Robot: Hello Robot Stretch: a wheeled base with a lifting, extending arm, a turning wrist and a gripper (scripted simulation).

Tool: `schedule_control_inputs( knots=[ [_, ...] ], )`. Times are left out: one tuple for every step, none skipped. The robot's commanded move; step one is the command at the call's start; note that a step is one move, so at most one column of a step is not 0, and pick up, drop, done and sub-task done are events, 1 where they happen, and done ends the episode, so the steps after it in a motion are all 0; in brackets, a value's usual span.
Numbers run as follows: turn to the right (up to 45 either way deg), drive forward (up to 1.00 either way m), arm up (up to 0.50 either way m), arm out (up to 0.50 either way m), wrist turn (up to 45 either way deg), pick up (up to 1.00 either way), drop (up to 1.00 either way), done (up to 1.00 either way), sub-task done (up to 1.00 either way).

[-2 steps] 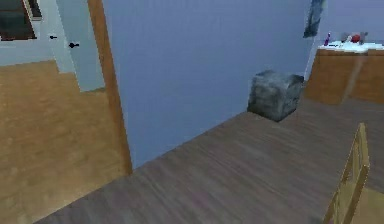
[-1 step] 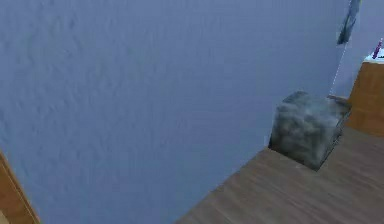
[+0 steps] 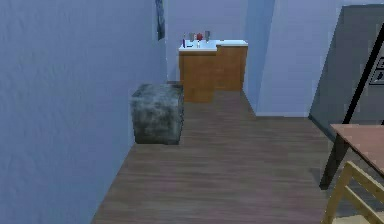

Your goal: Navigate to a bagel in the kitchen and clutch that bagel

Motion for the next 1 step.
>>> schedule_control_inputs(
  knots=[
    [15.0,0.0,0.0,0.0,0.0,0.0,0.0,0.0,0.0]
  ],
)
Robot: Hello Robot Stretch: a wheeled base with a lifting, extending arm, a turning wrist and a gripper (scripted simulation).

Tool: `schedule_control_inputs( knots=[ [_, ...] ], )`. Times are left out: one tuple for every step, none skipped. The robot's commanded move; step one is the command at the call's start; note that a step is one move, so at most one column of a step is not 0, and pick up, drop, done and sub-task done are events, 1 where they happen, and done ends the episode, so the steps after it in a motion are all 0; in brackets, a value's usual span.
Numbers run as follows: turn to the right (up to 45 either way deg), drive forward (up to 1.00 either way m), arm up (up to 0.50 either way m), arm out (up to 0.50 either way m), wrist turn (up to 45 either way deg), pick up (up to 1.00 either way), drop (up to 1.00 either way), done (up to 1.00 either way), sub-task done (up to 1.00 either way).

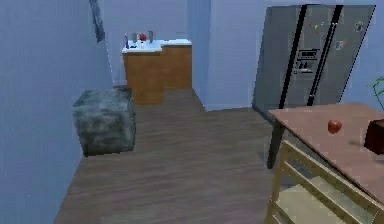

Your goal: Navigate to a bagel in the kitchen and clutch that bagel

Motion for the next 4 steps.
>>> schedule_control_inputs(
  knots=[
    [0.0,1.0,0.0,0.0,0.0,0.0,0.0,0.0,0.0],
    [0.0,0.75,0.0,0.0,0.0,0.0,0.0,0.0,0.0],
    [3.0,0.0,0.0,0.0,0.0,0.0,0.0,0.0,0.0],
    [0.0,0.7,0.0,0.0,0.0,0.0,0.0,0.0,0.0]
  ],
)
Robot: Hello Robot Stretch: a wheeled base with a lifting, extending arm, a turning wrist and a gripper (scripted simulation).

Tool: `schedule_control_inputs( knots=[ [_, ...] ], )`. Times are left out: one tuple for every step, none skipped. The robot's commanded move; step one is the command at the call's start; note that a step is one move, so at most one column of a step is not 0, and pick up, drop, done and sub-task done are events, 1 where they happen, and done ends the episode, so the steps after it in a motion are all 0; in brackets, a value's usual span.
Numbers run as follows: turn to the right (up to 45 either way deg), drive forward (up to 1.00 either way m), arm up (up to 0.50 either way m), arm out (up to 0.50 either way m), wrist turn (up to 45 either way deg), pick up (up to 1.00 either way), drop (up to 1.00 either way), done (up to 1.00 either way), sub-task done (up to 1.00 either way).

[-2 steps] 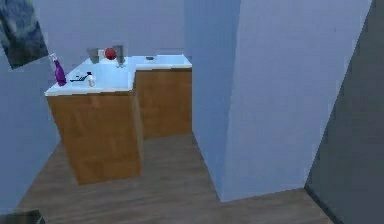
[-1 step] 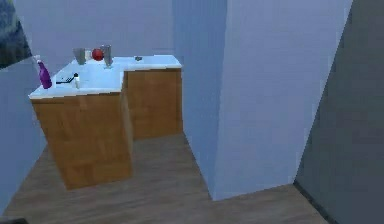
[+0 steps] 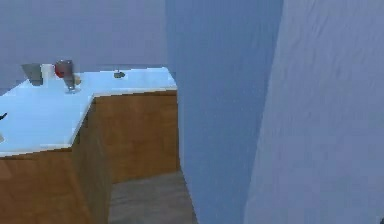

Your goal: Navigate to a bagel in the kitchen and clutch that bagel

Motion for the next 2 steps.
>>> schedule_control_inputs(
  knots=[
    [-45.0,0.0,0.0,0.0,0.0,0.0,0.0,0.0,0.0],
    [-45.0,0.0,0.0,0.0,0.0,0.0,0.0,0.0,0.0]
  ],
)
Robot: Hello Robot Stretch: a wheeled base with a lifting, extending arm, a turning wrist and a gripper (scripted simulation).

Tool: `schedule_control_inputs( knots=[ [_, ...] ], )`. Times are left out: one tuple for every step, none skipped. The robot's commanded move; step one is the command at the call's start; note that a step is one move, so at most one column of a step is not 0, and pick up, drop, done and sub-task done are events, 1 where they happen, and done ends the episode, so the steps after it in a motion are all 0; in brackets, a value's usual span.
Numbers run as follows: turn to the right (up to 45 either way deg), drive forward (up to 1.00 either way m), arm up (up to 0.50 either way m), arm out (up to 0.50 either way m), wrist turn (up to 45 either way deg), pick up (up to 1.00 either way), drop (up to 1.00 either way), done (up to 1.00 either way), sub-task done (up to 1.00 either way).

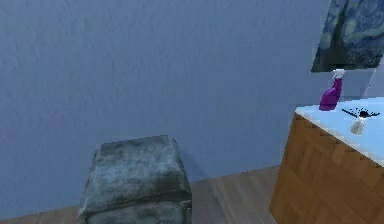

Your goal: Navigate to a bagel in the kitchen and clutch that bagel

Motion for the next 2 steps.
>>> schedule_control_inputs(
  knots=[
    [-18.0,0.0,0.0,0.0,0.0,0.0,0.0,0.0,0.0],
    [45.0,0.0,0.0,0.0,0.0,0.0,0.0,0.0,0.0]
  ],
)
